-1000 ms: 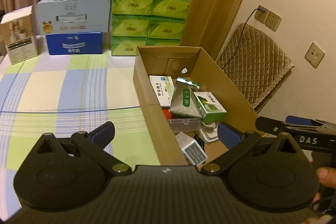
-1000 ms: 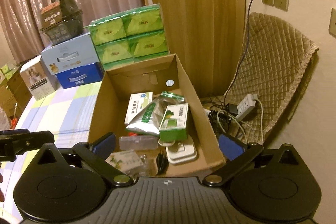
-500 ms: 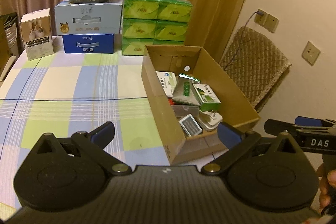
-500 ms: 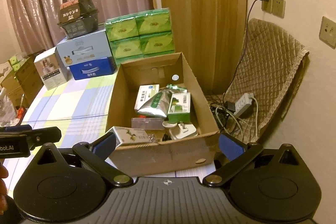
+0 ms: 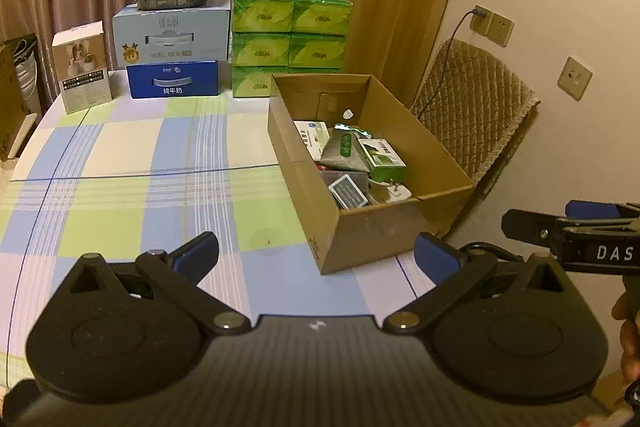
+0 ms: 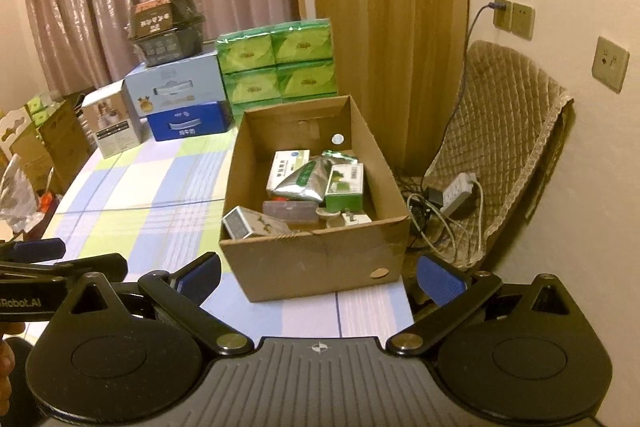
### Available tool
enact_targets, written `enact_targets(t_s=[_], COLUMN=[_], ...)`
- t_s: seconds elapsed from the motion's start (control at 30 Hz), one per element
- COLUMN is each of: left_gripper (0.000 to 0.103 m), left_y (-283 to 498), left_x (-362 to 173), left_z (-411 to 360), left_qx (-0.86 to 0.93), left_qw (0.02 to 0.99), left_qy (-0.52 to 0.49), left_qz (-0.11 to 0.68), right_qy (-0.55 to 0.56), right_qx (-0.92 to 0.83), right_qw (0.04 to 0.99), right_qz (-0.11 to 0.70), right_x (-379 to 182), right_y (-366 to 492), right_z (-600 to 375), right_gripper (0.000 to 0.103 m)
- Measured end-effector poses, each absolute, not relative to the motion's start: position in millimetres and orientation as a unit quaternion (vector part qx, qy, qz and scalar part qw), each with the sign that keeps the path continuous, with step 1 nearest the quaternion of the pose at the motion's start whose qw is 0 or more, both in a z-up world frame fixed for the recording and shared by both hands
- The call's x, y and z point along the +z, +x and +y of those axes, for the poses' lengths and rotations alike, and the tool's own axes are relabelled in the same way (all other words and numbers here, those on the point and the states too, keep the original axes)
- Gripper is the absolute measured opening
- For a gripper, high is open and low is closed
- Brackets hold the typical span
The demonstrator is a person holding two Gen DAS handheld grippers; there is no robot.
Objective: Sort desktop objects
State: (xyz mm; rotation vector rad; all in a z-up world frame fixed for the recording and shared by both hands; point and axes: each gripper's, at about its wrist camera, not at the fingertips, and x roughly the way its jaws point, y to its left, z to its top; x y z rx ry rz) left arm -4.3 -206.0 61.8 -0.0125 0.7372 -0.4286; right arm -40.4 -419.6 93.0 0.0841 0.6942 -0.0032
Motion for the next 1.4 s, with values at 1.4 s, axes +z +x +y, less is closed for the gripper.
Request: enact_targets(t_s=[1.4], left_gripper=[0.102], left_y=[-38], left_x=[49], left_z=[-203], left_qx=[-0.218], left_qw=[0.904], left_qy=[0.002], left_qz=[0.367], right_qy=[0.046], right_qx=[-0.009], right_qw=[0.937], right_qz=[0.346], right_x=[85], right_y=[-89], right_z=[-406], right_gripper=[0.101])
